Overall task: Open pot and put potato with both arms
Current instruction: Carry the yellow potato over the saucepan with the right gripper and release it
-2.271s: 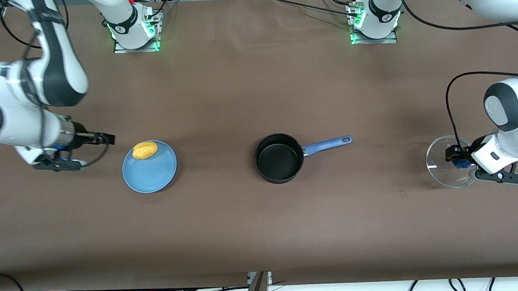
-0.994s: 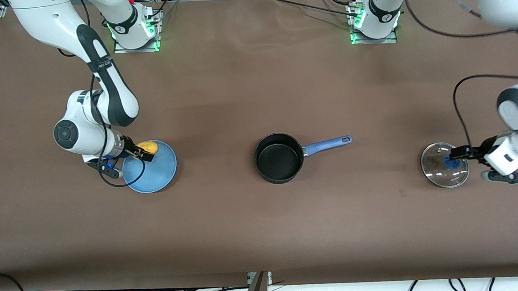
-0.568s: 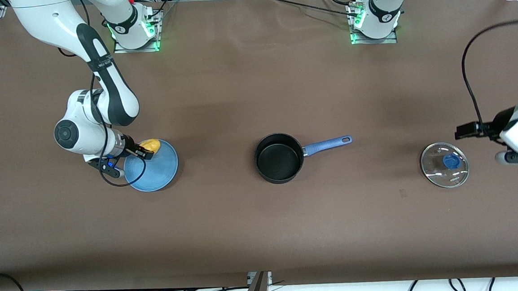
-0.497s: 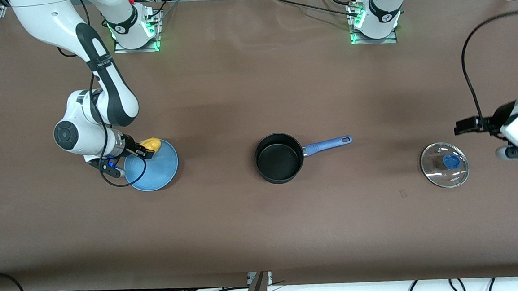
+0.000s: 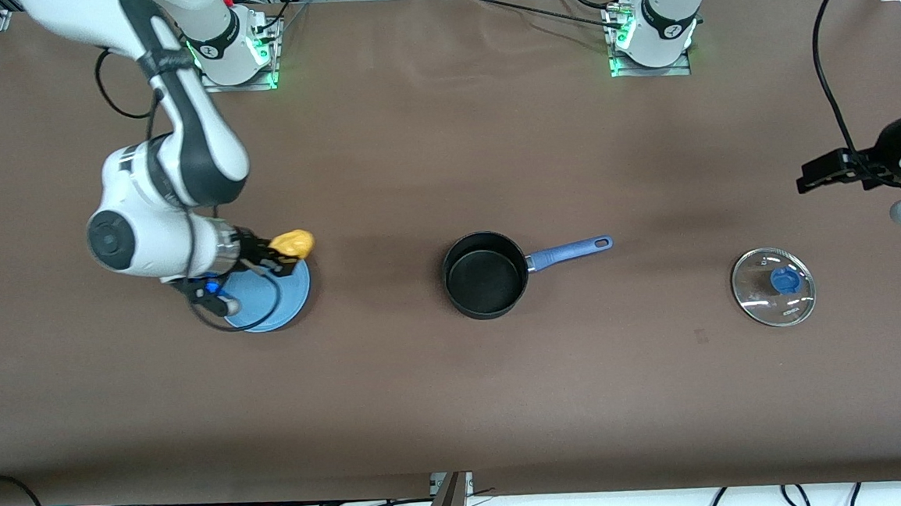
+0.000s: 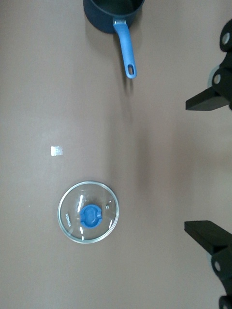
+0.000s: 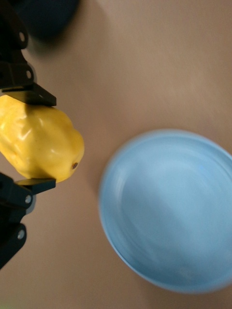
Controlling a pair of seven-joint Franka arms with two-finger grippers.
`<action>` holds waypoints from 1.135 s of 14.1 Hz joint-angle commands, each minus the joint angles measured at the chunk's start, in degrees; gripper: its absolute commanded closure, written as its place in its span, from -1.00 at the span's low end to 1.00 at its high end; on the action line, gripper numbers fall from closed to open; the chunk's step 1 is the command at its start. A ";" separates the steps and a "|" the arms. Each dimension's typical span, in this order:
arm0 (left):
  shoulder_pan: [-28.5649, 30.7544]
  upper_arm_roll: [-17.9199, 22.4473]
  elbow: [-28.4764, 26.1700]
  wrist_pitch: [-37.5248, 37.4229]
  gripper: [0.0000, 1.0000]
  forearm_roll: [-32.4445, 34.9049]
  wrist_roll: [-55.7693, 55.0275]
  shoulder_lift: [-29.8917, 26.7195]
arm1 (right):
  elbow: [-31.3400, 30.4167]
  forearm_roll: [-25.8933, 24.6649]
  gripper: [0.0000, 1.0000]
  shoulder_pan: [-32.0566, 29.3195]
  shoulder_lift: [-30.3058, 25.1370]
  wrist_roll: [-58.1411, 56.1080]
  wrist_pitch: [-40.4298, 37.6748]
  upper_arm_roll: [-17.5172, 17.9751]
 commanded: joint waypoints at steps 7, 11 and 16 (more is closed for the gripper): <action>3.54 -3.96 -0.90 -1.23 -1.00 2.26 -1.82 -2.98 | 13.68 7.69 0.13 17.92 14.38 38.14 19.04 4.95; 3.80 -7.48 -0.47 -1.42 -1.00 7.01 -1.56 -2.72 | 16.33 7.34 -0.32 21.28 17.91 43.54 24.51 4.95; 3.80 -7.48 -0.11 -1.42 -1.00 6.66 -1.47 -1.75 | 16.77 7.17 -0.92 20.93 17.74 43.19 24.52 4.78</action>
